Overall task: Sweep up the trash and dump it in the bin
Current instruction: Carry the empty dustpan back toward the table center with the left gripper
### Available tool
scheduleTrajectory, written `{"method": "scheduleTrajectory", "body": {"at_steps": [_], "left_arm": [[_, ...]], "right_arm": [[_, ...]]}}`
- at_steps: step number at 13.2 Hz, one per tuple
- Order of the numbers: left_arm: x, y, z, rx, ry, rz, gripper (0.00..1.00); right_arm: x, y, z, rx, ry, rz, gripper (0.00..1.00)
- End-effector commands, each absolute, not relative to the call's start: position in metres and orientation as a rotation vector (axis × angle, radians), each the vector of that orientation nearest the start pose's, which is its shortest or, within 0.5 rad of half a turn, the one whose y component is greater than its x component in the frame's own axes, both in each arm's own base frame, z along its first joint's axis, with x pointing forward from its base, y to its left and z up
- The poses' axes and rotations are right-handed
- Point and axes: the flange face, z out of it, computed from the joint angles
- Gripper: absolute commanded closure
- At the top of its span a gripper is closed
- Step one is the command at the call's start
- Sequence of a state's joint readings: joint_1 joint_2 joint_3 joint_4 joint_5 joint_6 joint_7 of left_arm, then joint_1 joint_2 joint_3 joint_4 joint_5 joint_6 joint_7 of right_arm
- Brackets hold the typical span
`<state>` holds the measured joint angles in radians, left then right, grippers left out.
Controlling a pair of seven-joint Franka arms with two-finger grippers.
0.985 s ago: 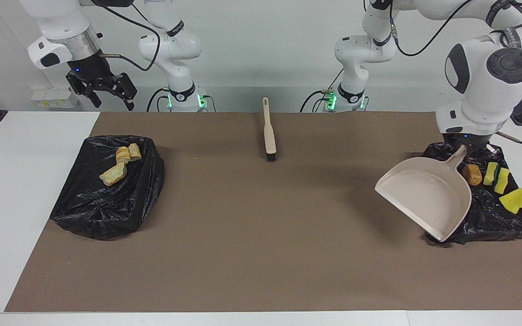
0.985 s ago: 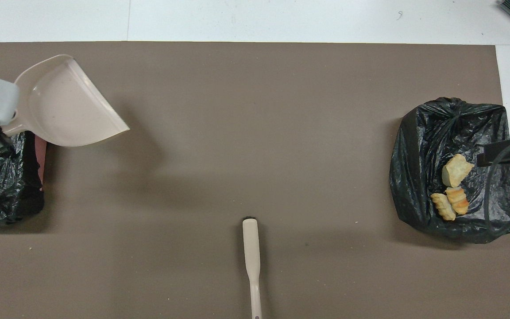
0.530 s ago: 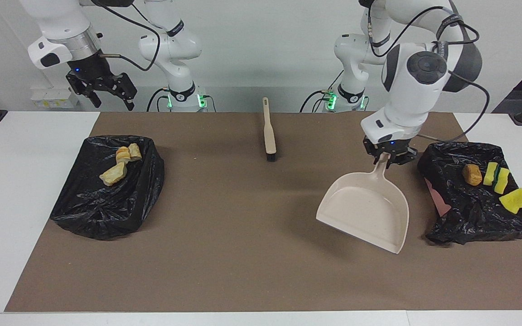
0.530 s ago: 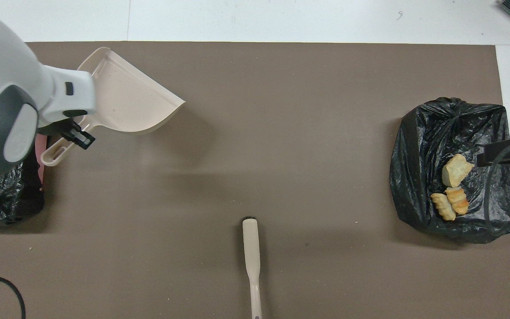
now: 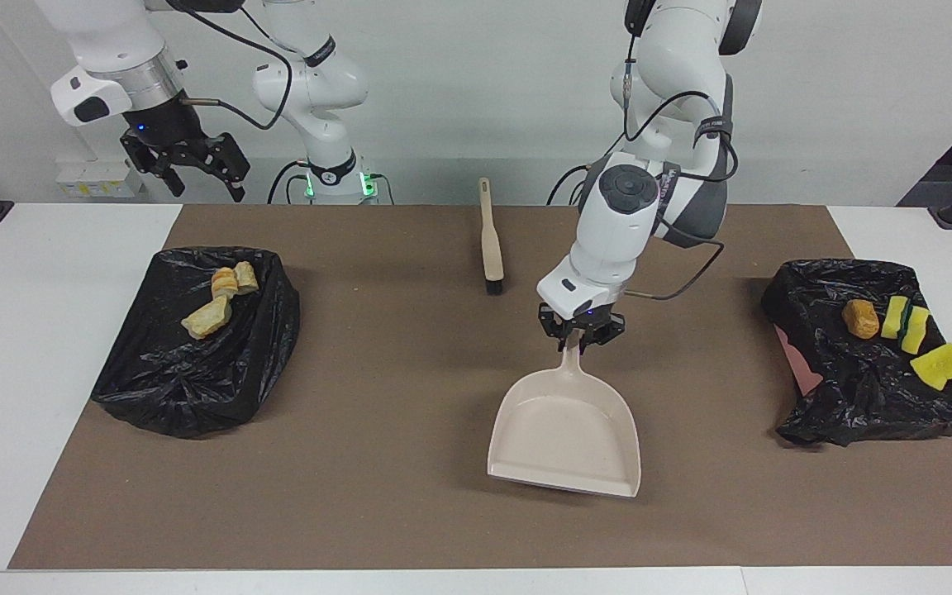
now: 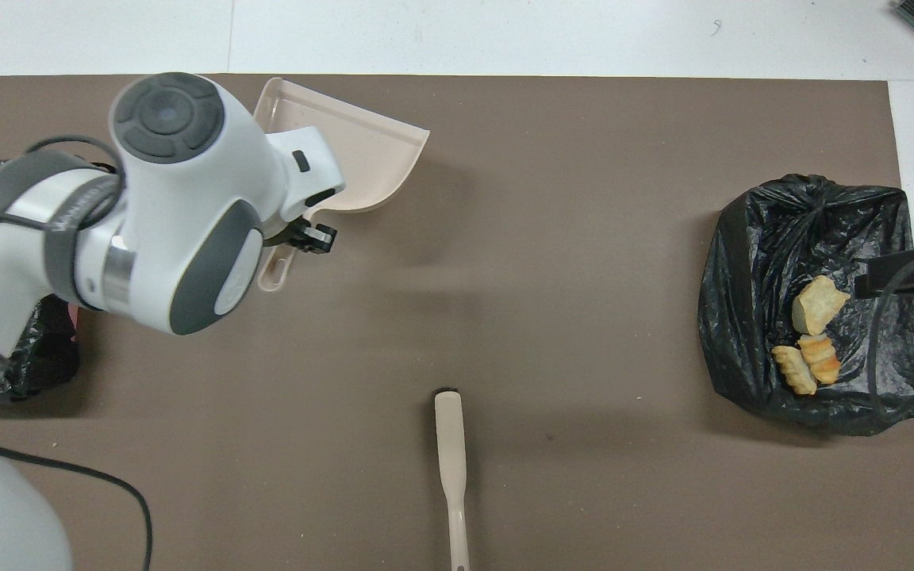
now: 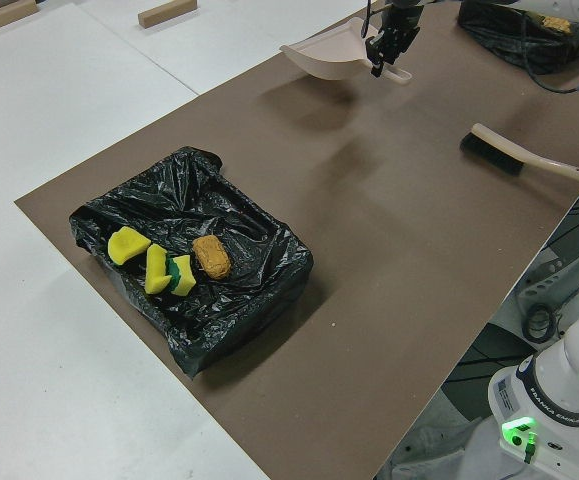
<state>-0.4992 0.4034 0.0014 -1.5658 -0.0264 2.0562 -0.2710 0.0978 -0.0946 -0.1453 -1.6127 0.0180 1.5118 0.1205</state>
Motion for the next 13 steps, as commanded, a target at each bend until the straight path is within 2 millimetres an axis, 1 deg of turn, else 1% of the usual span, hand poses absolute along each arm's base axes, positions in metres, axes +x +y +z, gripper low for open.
{"method": "scheduleTrajectory", "body": {"at_steps": [1,2,3,5,6,7,8,10,11,12,13], "left_arm": [[0.607,-0.355,0.413,-3.201,0.277,-0.159,1.0],[0.613,-0.362,0.401,-3.201,0.235,-0.147,1.0],[0.616,-0.374,0.392,-3.202,0.203,-0.145,1.0],[0.618,-0.379,0.385,-3.203,0.193,-0.144,1.0],[0.613,-0.388,0.375,-3.194,0.218,-0.126,1.0],[0.608,-0.392,0.369,-3.189,0.23,-0.11,1.0],[0.605,-0.396,0.368,-3.187,0.245,-0.108,1.0],[0.601,-0.394,0.366,-3.176,0.243,-0.074,1.0],[0.598,-0.395,0.365,-3.167,0.247,-0.056,0.95],[0.59,-0.396,0.359,-3.151,0.252,-0.019,0.83],[0.586,-0.395,0.355,-3.147,0.237,-0.002,0.76]], "right_arm": [[0.514,-0.029,0.652,-3.079,0.244,0.009,0.0],[0.514,-0.029,0.652,-3.079,0.244,0.009,0.0],[0.514,-0.028,0.652,-3.079,0.242,0.009,0.0],[0.514,-0.028,0.652,-3.079,0.242,0.009,0.0],[0.514,-0.029,0.652,-3.079,0.244,0.009,0.0],[0.514,-0.028,0.652,-3.079,0.242,0.009,0.0],[0.514,-0.028,0.652,-3.079,0.242,0.009,0.0],[0.514,-0.029,0.652,-3.079,0.244,0.009,0.0],[0.514,-0.029,0.652,-3.079,0.244,0.006,0.0],[0.514,-0.029,0.652,-3.079,0.244,0.009,0.0],[0.514,-0.029,0.652,-3.079,0.244,0.009,0.0]]}}
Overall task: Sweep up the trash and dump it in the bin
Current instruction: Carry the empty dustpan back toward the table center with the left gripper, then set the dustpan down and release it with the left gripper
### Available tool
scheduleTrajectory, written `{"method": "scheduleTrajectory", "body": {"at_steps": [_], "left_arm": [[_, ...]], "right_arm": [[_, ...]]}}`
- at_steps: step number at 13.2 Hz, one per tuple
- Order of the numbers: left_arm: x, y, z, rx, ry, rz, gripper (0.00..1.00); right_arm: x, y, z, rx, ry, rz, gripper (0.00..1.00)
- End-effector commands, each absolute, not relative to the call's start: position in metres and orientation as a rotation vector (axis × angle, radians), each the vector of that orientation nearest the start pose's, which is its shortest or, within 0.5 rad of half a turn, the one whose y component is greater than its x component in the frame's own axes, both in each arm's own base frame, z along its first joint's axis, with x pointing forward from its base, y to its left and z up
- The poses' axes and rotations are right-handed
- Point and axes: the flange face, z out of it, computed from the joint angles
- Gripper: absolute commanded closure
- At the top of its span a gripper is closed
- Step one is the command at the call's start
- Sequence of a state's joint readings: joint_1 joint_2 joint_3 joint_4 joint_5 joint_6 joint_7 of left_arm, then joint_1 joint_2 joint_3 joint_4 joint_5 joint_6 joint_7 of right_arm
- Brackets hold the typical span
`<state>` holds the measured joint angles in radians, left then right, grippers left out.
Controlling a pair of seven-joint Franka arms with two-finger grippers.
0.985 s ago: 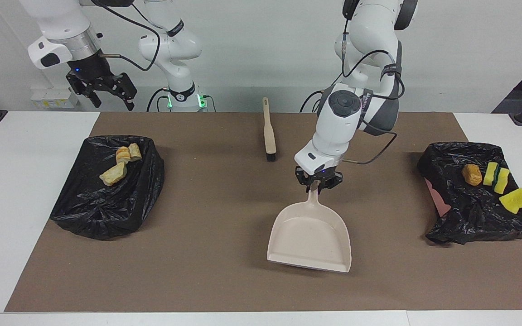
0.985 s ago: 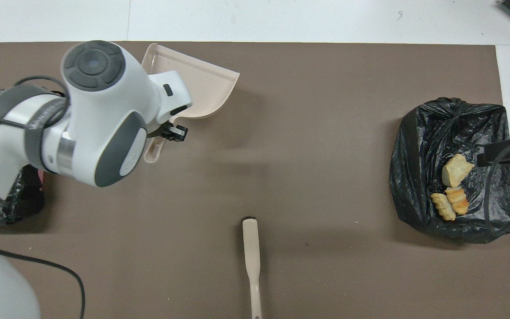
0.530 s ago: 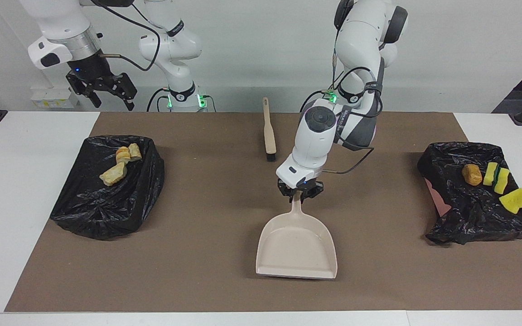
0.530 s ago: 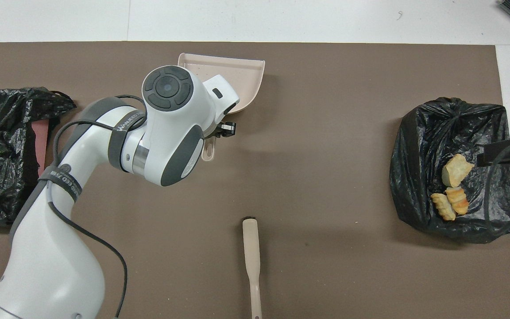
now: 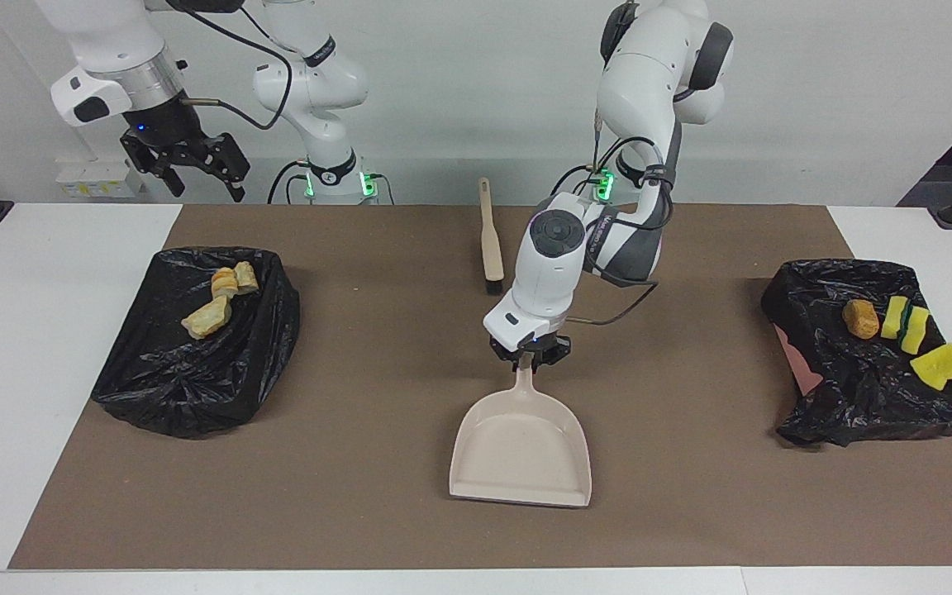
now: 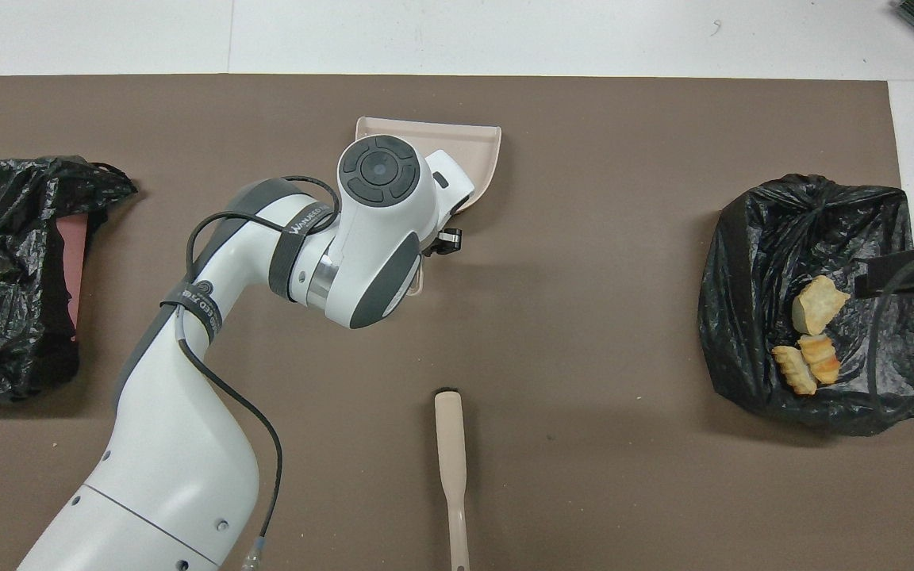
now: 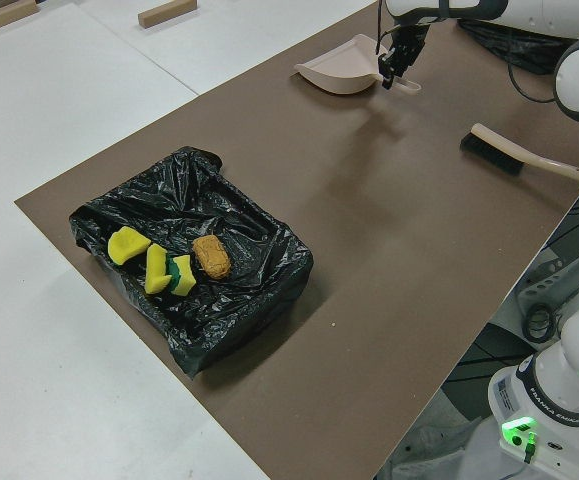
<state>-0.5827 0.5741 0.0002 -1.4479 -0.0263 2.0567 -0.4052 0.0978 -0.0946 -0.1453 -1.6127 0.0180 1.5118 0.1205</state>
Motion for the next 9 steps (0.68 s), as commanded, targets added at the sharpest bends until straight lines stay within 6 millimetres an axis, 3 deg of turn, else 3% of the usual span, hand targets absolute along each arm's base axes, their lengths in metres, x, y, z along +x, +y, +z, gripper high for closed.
{"method": "scheduleTrajectory", "body": {"at_steps": [1,3,4,5,6,9], "left_arm": [[0.584,-0.394,0.355,-3.146,0.222,0.003,0.68],[0.589,-0.385,0.356,-3.14,0.201,0.007,0.43],[0.592,-0.378,0.368,-3.145,0.183,-0.012,0.28],[0.591,-0.37,0.382,-3.143,0.173,-0.015,0.06],[0.59,-0.351,0.396,-3.14,0.155,-0.023,0.0],[0.597,-0.279,0.446,-3.143,0.119,-0.096,0.0]], "right_arm": [[0.514,-0.029,0.652,-3.079,0.244,0.009,0.0],[0.514,-0.029,0.652,-3.079,0.244,0.009,0.0],[0.514,-0.029,0.652,-3.079,0.244,0.009,0.0],[0.514,-0.029,0.652,-3.079,0.244,0.009,0.0],[0.514,-0.028,0.652,-3.079,0.242,0.009,0.0],[0.514,-0.028,0.652,-3.079,0.242,0.009,0.0]]}}
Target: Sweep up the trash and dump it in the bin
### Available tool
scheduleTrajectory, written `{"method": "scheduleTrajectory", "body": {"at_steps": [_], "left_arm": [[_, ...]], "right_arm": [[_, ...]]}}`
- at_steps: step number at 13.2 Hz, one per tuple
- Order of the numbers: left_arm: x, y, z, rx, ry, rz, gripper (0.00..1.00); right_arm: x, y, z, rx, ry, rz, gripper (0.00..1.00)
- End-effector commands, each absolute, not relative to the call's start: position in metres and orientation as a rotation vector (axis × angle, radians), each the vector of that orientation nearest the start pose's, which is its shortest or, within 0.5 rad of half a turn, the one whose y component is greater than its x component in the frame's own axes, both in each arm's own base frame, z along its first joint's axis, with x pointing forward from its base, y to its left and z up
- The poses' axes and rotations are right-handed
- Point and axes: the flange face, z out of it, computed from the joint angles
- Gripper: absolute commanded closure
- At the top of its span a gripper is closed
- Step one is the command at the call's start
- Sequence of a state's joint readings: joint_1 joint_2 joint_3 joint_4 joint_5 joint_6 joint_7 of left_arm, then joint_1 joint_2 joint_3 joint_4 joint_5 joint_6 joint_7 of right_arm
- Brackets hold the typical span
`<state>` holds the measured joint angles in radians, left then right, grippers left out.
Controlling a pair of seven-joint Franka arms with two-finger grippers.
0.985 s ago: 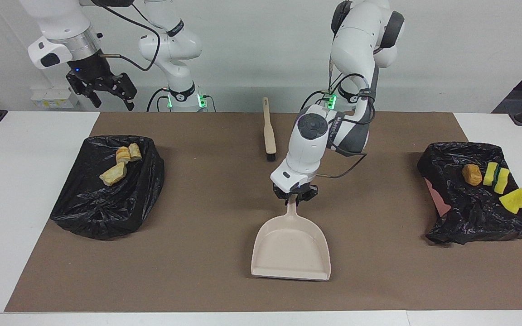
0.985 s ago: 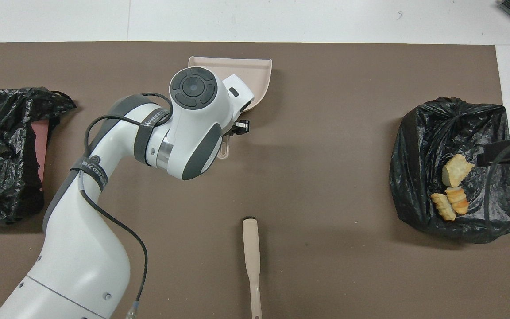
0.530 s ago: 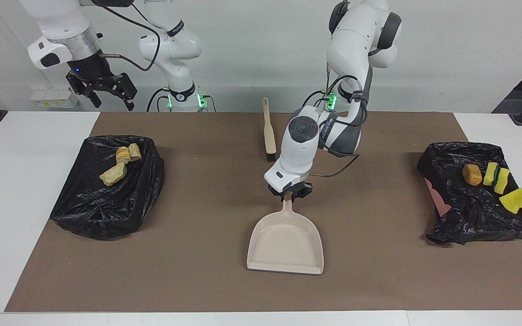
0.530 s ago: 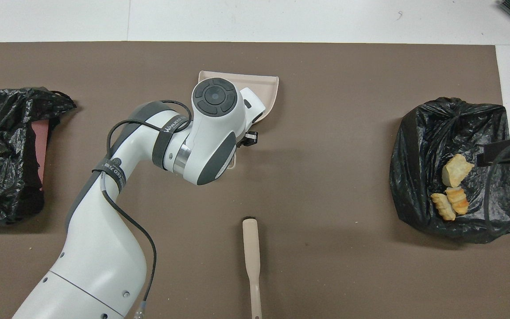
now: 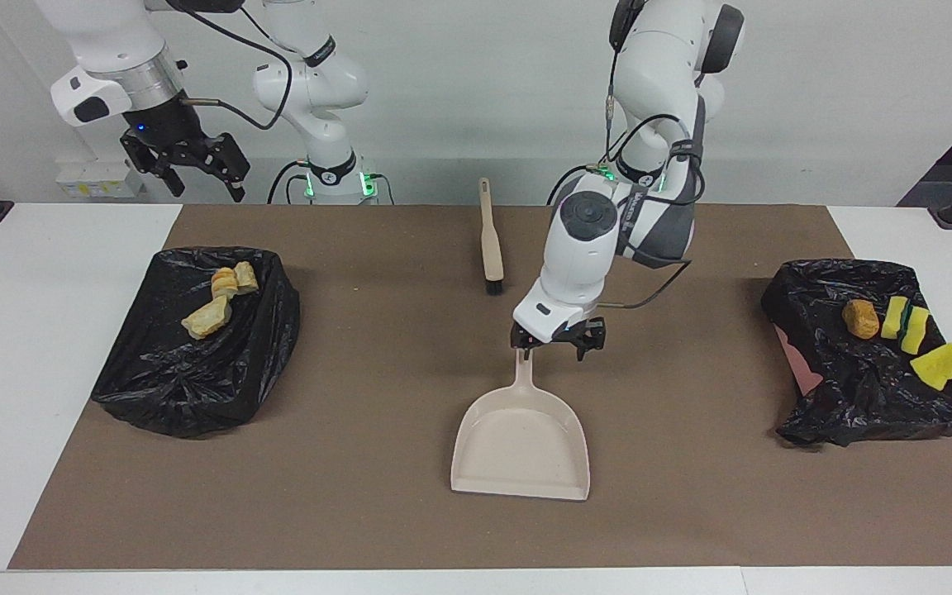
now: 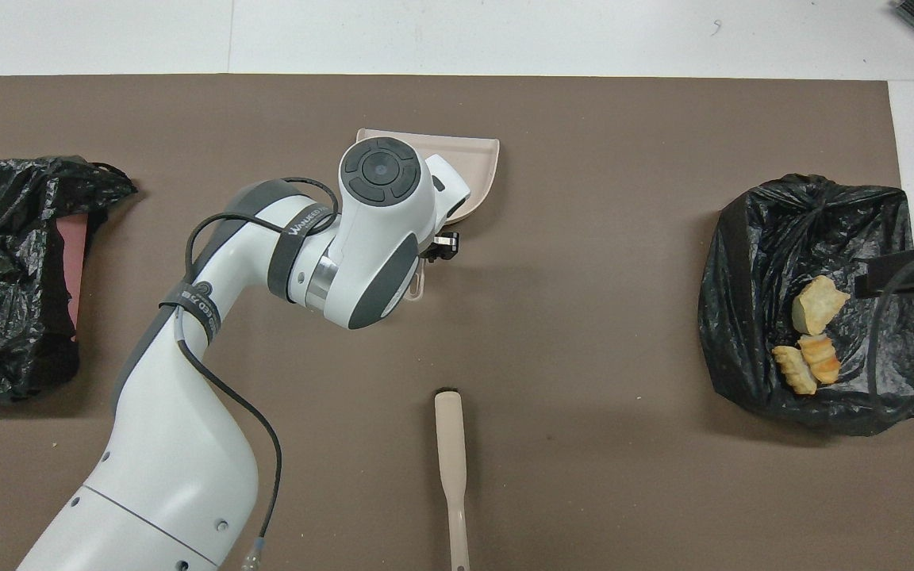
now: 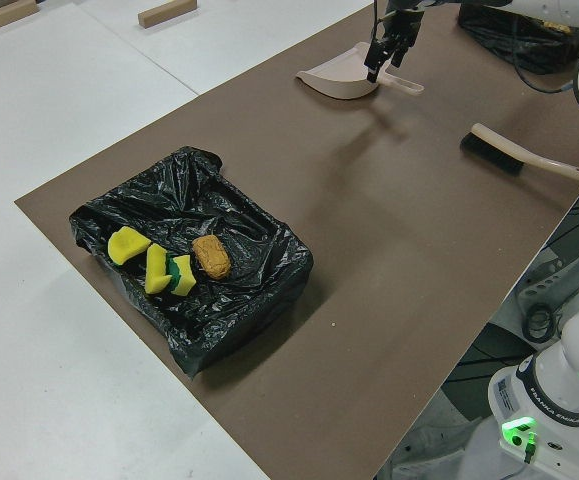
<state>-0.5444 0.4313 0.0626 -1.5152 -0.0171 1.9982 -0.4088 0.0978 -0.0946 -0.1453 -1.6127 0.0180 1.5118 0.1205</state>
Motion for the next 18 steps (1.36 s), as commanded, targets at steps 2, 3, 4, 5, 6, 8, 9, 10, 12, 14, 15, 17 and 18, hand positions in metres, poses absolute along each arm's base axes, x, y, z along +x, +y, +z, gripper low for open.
{"method": "scheduleTrajectory", "body": {"at_steps": [2,3,4,5,6,8,9,10,12,14,15,17,18], "left_arm": [[0.602,-0.216,0.487,-3.14,0.24,-0.144,0.0],[0.602,-0.182,0.508,-3.136,0.254,-0.144,0.0],[0.6,-0.148,0.536,-3.13,0.286,-0.148,0.0],[0.598,-0.119,0.557,-3.125,0.291,-0.162,0.0],[0.591,-0.101,0.576,-3.124,0.292,-0.172,0.0],[0.582,-0.068,0.602,-3.127,0.267,-0.154,0.0],[0.579,-0.057,0.616,-3.125,0.305,-0.14,0.0],[0.575,-0.048,0.631,-3.119,0.341,-0.114,0.0],[0.576,-0.038,0.653,-3.118,0.339,-0.099,0.0],[0.575,-0.033,0.66,-3.107,0.384,-0.084,0.0],[0.573,-0.026,0.666,-3.114,0.378,-0.111,0.0],[0.554,-0.021,0.657,-3.124,0.367,-0.081,0.0],[0.552,-0.021,0.655,-3.124,0.359,-0.1,0.0]], "right_arm": [[0.514,-0.028,0.652,-3.079,0.242,0.009,0.0],[0.514,-0.029,0.652,-3.079,0.244,0.009,0.0],[0.514,-0.029,0.652,-3.079,0.244,0.009,0.0],[0.514,-0.029,0.652,-3.079,0.244,0.009,0.0],[0.514,-0.028,0.652,-3.079,0.242,0.006,0.0],[0.514,-0.028,0.652,-3.079,0.242,0.006,0.0],[0.514,-0.029,0.652,-3.079,0.244,0.009,0.0],[0.514,-0.028,0.652,-3.079,0.242,0.009,0.0],[0.514,-0.028,0.652,-3.079,0.242,0.009,0.0],[0.514,-0.029,0.652,-3.079,0.244,0.009,0.0],[0.514,-0.028,0.652,-3.079,0.242,0.009,0.0],[0.514,-0.029,0.652,-3.079,0.244,0.009,0.0],[0.514,-0.028,0.652,-3.079,0.242,0.009,0.0]]}}
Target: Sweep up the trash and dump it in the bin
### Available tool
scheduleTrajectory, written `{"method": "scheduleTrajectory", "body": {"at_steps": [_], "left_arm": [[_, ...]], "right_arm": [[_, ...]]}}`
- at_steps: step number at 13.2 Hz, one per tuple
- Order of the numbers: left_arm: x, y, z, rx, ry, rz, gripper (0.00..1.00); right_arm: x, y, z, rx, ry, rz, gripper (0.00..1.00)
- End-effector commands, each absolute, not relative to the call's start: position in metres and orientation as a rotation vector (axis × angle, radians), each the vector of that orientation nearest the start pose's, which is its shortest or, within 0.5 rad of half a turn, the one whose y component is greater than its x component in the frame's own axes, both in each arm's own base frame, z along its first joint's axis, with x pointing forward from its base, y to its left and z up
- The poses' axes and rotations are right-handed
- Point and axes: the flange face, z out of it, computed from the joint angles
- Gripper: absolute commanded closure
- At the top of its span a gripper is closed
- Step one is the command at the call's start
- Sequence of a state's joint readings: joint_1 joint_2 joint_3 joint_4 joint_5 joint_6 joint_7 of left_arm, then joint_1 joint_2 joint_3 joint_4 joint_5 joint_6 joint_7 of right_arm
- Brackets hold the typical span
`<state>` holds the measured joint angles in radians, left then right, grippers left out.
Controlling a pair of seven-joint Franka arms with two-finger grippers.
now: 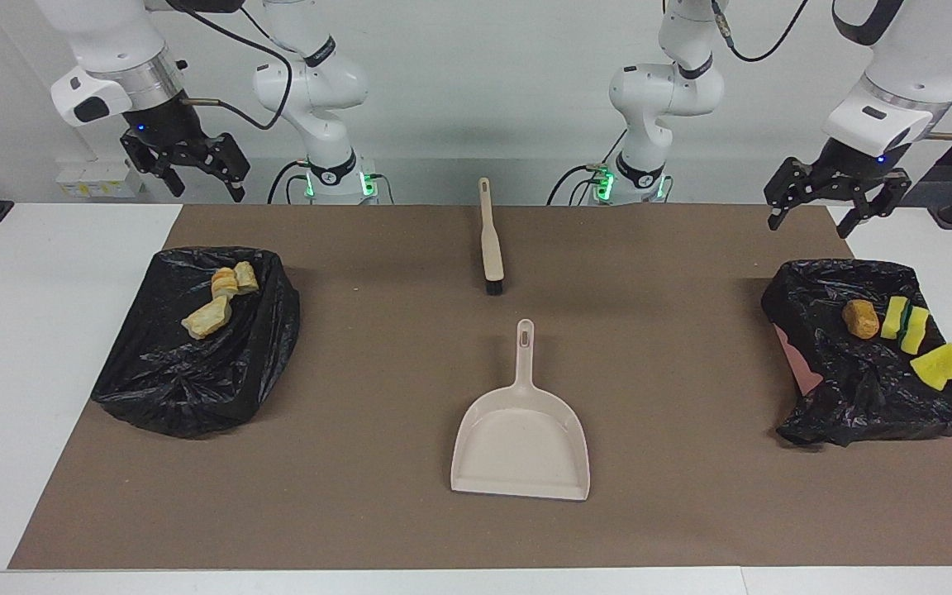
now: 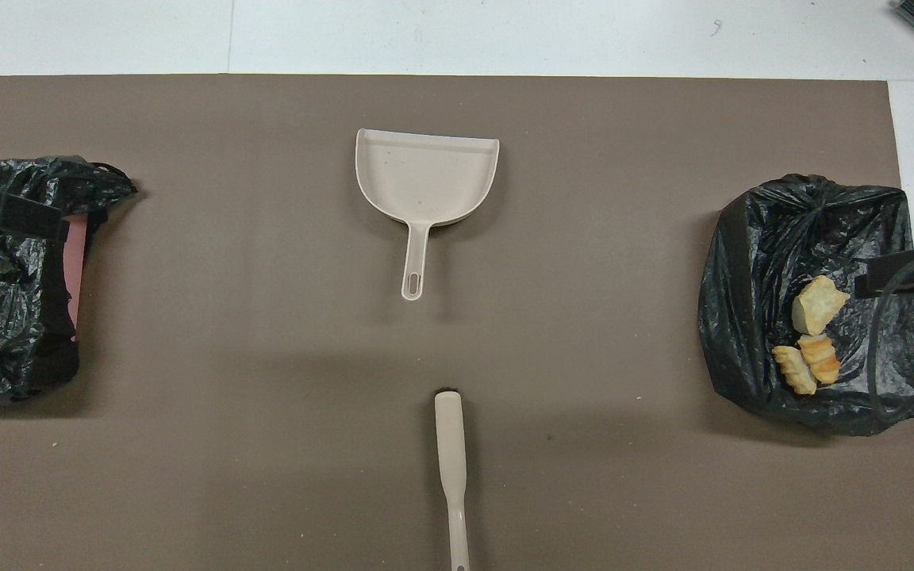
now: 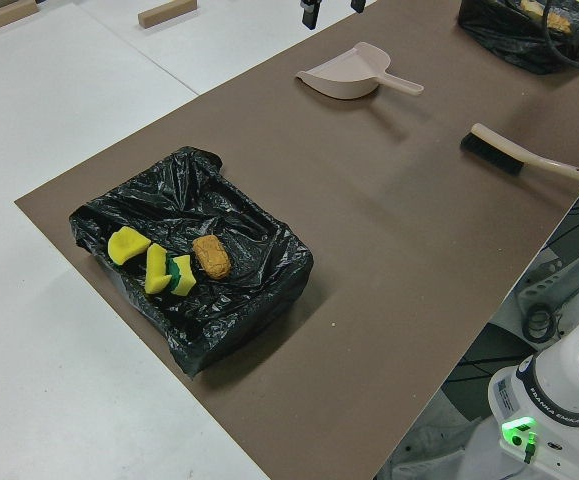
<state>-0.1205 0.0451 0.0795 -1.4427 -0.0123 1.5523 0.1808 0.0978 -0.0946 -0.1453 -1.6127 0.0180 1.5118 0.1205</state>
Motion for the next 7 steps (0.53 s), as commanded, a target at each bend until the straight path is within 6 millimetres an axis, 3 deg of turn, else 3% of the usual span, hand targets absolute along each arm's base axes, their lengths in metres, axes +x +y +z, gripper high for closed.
{"method": "scheduleTrajectory", "body": {"at_steps": [1,7], "left_arm": [[0.5528,-0.0212,0.6545,-3.125,0.354,-0.105,0.0],[0.5482,-0.0207,0.6547,-3.126,0.354,-0.071,0.0]], "right_arm": [[0.5143,-0.0282,0.6518,-3.079,0.242,0.009,0.0],[0.5143,-0.0282,0.6518,-3.079,0.242,0.009,0.0]]}}
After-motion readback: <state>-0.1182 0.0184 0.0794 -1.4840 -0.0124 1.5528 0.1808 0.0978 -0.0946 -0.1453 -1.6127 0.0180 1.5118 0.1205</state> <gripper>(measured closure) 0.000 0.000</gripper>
